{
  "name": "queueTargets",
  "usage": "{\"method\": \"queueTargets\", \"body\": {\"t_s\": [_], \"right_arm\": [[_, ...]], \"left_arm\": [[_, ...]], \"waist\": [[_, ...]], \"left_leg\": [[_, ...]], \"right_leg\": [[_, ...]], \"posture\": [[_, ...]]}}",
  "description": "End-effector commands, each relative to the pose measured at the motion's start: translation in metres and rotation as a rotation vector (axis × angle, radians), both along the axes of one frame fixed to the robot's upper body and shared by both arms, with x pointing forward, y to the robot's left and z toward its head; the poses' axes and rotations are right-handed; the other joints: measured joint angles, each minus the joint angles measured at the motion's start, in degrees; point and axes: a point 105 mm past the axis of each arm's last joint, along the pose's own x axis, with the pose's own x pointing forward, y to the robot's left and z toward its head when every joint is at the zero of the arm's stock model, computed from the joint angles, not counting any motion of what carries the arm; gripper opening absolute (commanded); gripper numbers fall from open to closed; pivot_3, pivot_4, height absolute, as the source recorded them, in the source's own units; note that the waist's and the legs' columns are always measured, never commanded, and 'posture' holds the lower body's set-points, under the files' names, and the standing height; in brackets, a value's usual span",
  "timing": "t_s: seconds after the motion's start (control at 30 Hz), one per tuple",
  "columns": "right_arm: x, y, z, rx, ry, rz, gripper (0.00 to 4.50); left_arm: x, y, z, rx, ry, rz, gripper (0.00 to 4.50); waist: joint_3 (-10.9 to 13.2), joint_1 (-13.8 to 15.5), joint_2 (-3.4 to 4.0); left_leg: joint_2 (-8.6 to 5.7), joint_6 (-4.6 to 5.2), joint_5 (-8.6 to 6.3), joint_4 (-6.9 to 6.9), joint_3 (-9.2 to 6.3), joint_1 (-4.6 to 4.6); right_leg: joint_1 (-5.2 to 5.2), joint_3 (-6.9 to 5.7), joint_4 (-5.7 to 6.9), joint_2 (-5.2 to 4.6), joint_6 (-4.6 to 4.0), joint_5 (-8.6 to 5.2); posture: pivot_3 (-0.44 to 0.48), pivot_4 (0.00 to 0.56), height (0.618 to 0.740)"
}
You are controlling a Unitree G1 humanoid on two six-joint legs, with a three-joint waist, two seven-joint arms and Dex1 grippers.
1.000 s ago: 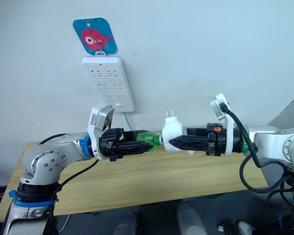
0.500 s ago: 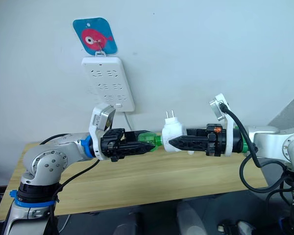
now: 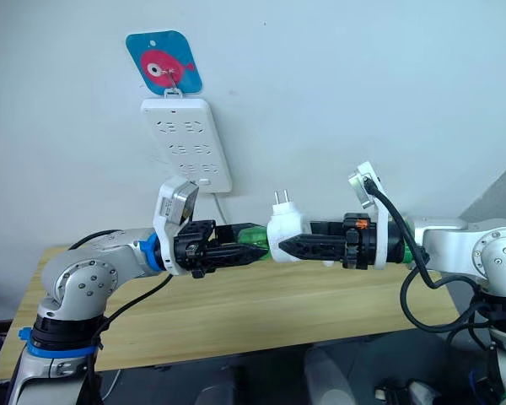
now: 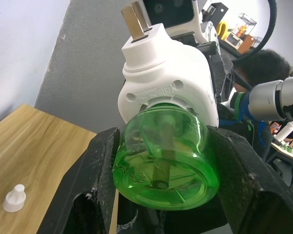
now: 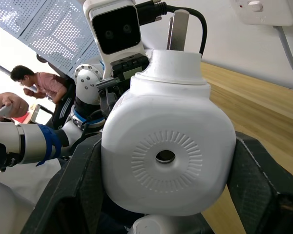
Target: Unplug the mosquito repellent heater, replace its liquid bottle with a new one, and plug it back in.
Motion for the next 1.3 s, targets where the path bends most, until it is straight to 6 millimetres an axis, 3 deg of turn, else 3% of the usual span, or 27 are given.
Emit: {"method": "queueTargets", "body": {"t_s": [0.03, 0.27, 0.4, 0.43, 0.9, 1.3], "right_arm": [[-0.009, 0.008, 0.009, 0.004, -0.05, 0.054, 3.03], [-0.01, 0.007, 0.011, -0.027, -0.043, 0.077, 3.03], [-0.009, 0.005, 0.012, -0.029, -0.026, 0.067, 4.43], [-0.009, 0.005, 0.012, -0.029, -0.024, 0.067, 4.5], [-0.007, -0.004, 0.01, -0.083, 0.011, 0.023, 4.5], [-0.023, -0.01, 0.02, -0.097, 0.02, 0.101, 4.5]], "left_arm": [[-0.01, -0.009, 0.005, -0.007, -0.044, -0.067, 2.38], [-0.009, -0.013, 0.003, -0.01, -0.048, -0.068, 2.38], [-0.007, -0.013, 0.003, -0.015, -0.05, -0.058, 2.38], [-0.006, -0.013, 0.003, -0.016, -0.05, -0.057, 2.38], [0.0, -0.014, 0.004, -0.051, -0.046, -0.02, 2.37], [0.009, -0.017, 0.008, -0.135, -0.005, 0.045, 2.37]], "waist": [[0.0, 0.0, 0.0], [-0.01, -0.01, 0.0], [-0.03, -0.01, 0.0], [-0.02, -0.02, 0.0], [-0.04, -0.02, 0.0], [-0.08, -0.02, 0.03]], "left_leg": [[0.0, 0.0, 0.0, 0.0, 0.0, 0.0], [0.0, 0.0, 0.0, 0.0, 0.0, 0.01], [-0.01, 0.0, 0.0, 0.0, 0.01, 0.01], [0.0, 0.0, 0.0, 0.01, 0.0, 0.01], [0.0, 0.0, 0.0, 0.02, 0.0, 0.01], [-0.01, 0.0, 0.0, 0.03, 0.01, 0.01]], "right_leg": [[0.0, 0.0, 0.0, 0.0, 0.0, 0.0], [0.0, 0.0, 0.01, 0.0, 0.0, 0.0], [0.0, 0.01, 0.01, 0.0, 0.0, 0.0], [0.0, 0.0, 0.01, 0.0, -0.01, 0.0], [-0.01, 0.01, 0.05, 0.0, -0.01, 0.0], [-0.01, 0.0, 0.05, 0.0, 0.0, 0.0]], "posture": [[-0.161, 0.127, 0.74], [-0.163, 0.129, 0.74], [-0.168, 0.129, 0.74], [-0.168, 0.129, 0.74], [-0.177, 0.129, 0.74], [-0.18, 0.127, 0.74]]}}
